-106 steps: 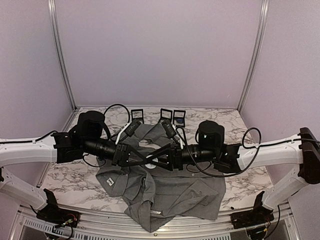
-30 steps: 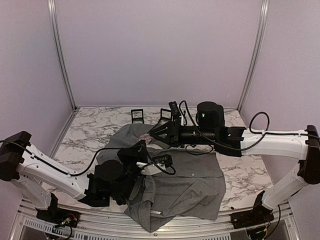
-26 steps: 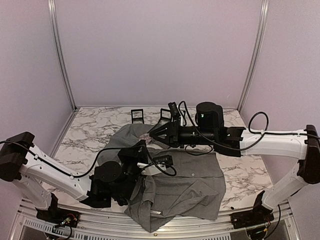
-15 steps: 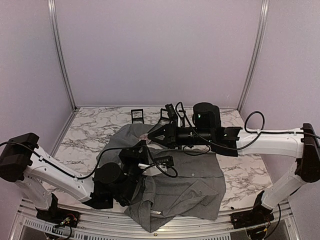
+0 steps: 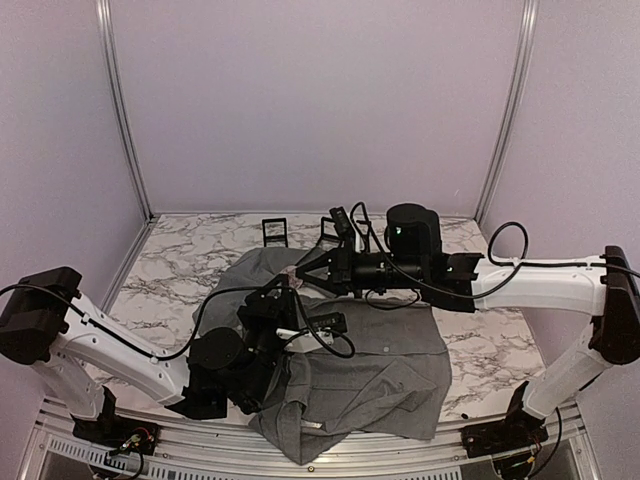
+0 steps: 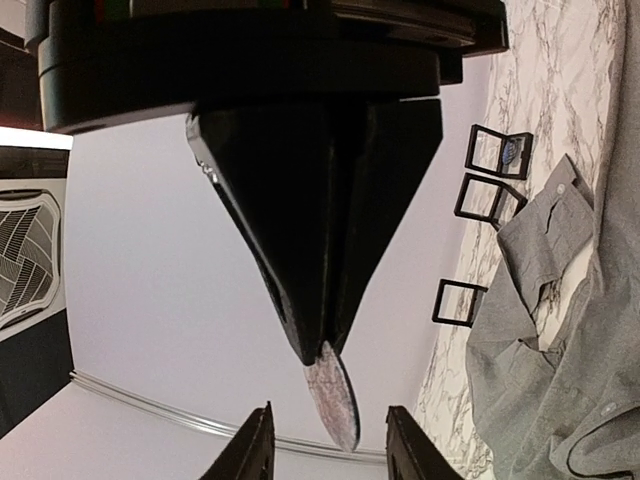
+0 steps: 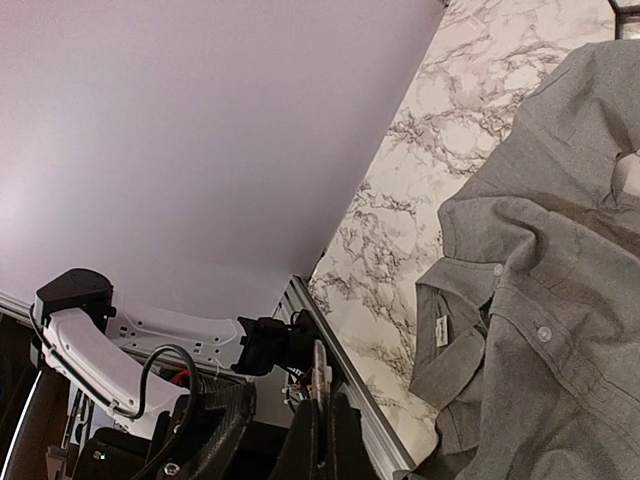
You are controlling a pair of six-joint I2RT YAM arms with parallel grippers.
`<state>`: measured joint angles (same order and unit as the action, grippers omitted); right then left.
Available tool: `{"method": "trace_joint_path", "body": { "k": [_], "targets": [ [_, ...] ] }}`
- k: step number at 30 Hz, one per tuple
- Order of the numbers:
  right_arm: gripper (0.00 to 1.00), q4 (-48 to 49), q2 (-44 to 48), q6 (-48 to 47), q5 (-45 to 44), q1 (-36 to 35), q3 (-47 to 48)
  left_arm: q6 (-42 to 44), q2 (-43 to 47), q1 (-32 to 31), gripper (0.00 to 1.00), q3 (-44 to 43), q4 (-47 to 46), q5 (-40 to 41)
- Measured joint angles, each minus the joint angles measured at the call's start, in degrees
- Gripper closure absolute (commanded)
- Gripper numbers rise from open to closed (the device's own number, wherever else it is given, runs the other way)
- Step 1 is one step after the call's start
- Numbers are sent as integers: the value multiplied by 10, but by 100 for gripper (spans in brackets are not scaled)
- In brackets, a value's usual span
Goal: Remove the brooch from the garment
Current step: Pass from the left arm to the right, then remove the flattened clothing from the center of the board.
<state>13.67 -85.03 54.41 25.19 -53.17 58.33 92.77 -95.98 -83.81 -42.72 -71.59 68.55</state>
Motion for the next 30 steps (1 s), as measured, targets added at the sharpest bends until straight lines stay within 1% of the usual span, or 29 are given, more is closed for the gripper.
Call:
{"method": "trace_joint_path", "body": {
  "k": [2, 4, 7, 10, 12, 15, 19, 23, 26, 30],
  "targets": [
    [100, 0, -1, 0, 0, 0, 0, -5, 0, 0, 40, 0, -2, 3],
    [100, 0, -2, 0, 0, 0, 0, -15, 0, -1, 33, 0, 2, 8],
    [100, 0, -2, 0, -6, 0, 0, -44, 2, -2, 28, 0, 20, 11],
    [100, 0, -2, -3, -18, 1, 0, -102, 17, -3, 24, 0, 82, 12],
    [100, -2, -1, -6, -28, 3, 0, -164, 41, -4, 23, -5, 161, 9],
    [100, -10, -1, -12, -48, 13, -1, -289, 93, -5, 21, -28, 303, -11],
    [100, -11, 14, -16, -64, 38, -19, -442, 155, -5, 20, -63, 438, -56],
    [100, -12, 33, -20, -77, 69, -41, -578, 194, 4, 21, -81, 529, -113],
    [100, -15, 45, -25, -84, 83, -52, -661, 206, 25, 22, -92, 583, -163],
    [100, -20, 59, -31, -91, 94, -64, -770, 206, 86, 24, -118, 650, -241]
  ]
}}
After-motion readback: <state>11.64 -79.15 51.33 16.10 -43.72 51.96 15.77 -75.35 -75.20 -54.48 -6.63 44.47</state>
